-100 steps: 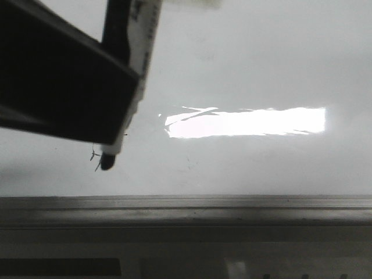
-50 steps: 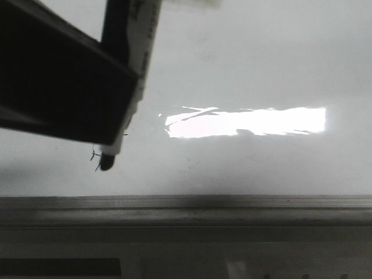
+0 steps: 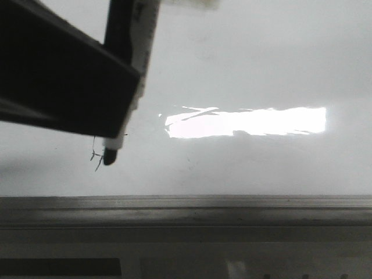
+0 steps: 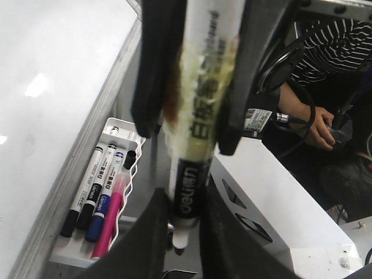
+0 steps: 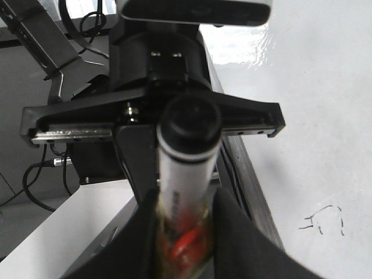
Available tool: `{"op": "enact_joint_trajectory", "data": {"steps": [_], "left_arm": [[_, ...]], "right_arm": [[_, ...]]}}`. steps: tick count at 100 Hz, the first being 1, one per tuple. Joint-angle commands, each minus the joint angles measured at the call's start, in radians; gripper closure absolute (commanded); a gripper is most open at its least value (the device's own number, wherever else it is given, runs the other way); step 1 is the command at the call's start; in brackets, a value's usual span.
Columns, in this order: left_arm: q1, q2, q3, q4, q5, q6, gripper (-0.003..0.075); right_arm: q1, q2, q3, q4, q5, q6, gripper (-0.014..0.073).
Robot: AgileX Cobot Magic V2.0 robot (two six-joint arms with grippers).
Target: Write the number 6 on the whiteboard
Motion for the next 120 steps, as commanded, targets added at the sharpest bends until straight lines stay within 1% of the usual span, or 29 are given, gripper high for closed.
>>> {"op": "enact_joint_trajectory", "data": {"steps": [1,5,10,15,20,27,30,34,46,53,64,73,79,86,93,102,120], "left_arm": [[-0.001,-0.01,-0.023,-0.066,0.025,0.001,0.0736],[-0.001,-0.01,-0.023,-0.067,0.024,0.001,0.0715],[-0.001,-0.01,-0.025,-0.069,0.024,0.001,0.0657],[-0.001,-0.013,-0.025,-0.082,0.024,0.001,0.0569],[-0.001,-0.017,-0.025,-0.095,0.023,-0.009,0.0453],[-0.001,-0.04,-0.025,-0.099,0.012,-0.022,0.0341],[-0.001,-0.053,-0.025,-0.099,0.001,-0.036,0.032],[-0.001,-0.077,-0.025,-0.099,-0.026,-0.059,0.0311],[-0.001,-0.172,-0.025,-0.093,-0.129,-0.096,0.0313],[-0.001,-0.246,-0.021,-0.089,-0.233,-0.129,0.0313],[-0.001,-0.376,0.013,-0.091,-0.444,-0.193,0.0323],[-0.001,-0.466,0.055,-0.096,-0.599,-0.232,0.0383],[-0.001,-0.521,0.09,-0.104,-0.685,-0.239,0.0442],[-0.001,-0.566,0.128,-0.111,-0.755,-0.241,0.0517],[-0.001,-0.593,0.164,-0.142,-0.798,-0.241,0.0609],[-0.001,-0.603,0.198,-0.154,-0.802,-0.241,0.0741],[-0.001,-0.603,0.24,-0.154,-0.783,-0.241,0.0741]], "right_arm": [[-0.003,-0.005,-0.038,0.068,-0.002,-0.013,0.0643],[-0.003,-0.005,-0.038,0.073,-0.013,-0.013,0.0643],[-0.003,-0.009,-0.038,0.078,-0.037,-0.013,0.0631],[-0.003,-0.017,-0.038,0.081,-0.078,-0.013,0.0632],[-0.003,-0.037,-0.038,0.081,-0.128,-0.015,0.0632],[-0.003,-0.072,-0.038,0.073,-0.195,-0.044,0.0632],[-0.003,-0.09,-0.038,0.064,-0.221,-0.054,0.0632],[-0.003,-0.113,-0.038,0.041,-0.26,-0.056,0.0632],[-0.003,-0.199,-0.013,-0.042,-0.363,-0.056,0.0632],[-0.003,-0.25,0.019,-0.074,-0.412,-0.056,0.0632],[-0.003,-0.324,0.075,-0.118,-0.511,-0.056,0.0632],[-0.003,-0.345,0.103,-0.16,-0.597,-0.06,0.0632],[-0.003,-0.343,0.105,-0.184,-0.633,-0.082,0.0632],[-0.003,-0.33,0.092,-0.184,-0.664,-0.135,0.0632],[-0.003,-0.312,0.074,-0.186,-0.695,-0.178,0.0632],[-0.003,-0.291,0.039,-0.186,-0.706,-0.21,0.0632],[0.018,-0.253,-0.014,-0.158,-0.686,-0.212,0.0634]]}}
